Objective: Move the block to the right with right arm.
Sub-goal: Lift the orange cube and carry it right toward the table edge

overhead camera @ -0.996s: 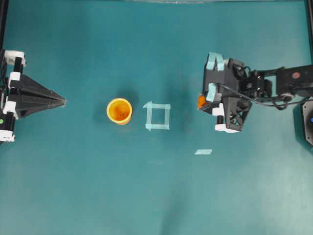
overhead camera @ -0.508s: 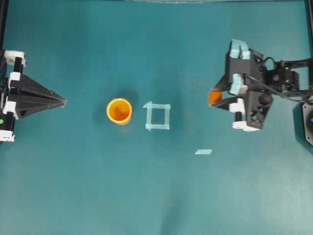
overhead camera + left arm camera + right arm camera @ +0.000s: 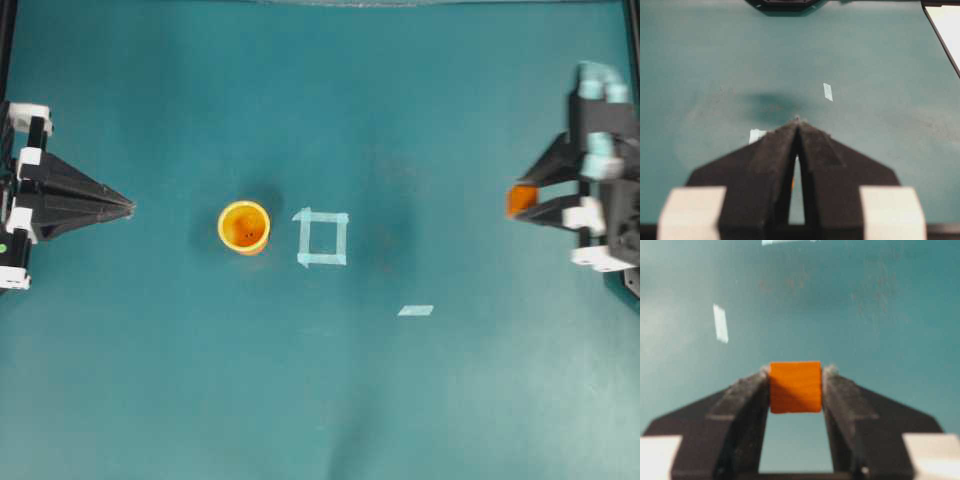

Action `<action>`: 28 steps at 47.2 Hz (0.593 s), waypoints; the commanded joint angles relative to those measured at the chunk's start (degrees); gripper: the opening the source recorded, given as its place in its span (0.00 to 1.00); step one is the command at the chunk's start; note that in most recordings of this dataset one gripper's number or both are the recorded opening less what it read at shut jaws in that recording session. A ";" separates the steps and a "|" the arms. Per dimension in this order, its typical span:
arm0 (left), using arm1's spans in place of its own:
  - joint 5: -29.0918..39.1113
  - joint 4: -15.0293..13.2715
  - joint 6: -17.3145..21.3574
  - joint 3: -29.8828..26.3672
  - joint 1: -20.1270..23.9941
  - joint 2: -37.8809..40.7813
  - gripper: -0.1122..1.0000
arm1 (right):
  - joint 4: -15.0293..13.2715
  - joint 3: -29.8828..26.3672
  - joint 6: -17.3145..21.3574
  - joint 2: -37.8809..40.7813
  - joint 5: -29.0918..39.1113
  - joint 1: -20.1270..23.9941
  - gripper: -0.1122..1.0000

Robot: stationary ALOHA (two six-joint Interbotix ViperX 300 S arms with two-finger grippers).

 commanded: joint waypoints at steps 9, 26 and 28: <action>-0.18 0.09 0.09 -1.58 -0.09 0.44 0.10 | 0.18 1.14 2.55 -10.28 10.99 0.18 0.46; -0.18 0.09 0.00 -1.58 -0.09 0.44 0.10 | 0.35 3.96 6.50 -21.62 20.21 0.09 0.46; -0.18 0.09 0.00 -1.58 -0.09 0.35 0.10 | 0.18 3.69 6.50 -22.41 21.09 0.18 0.46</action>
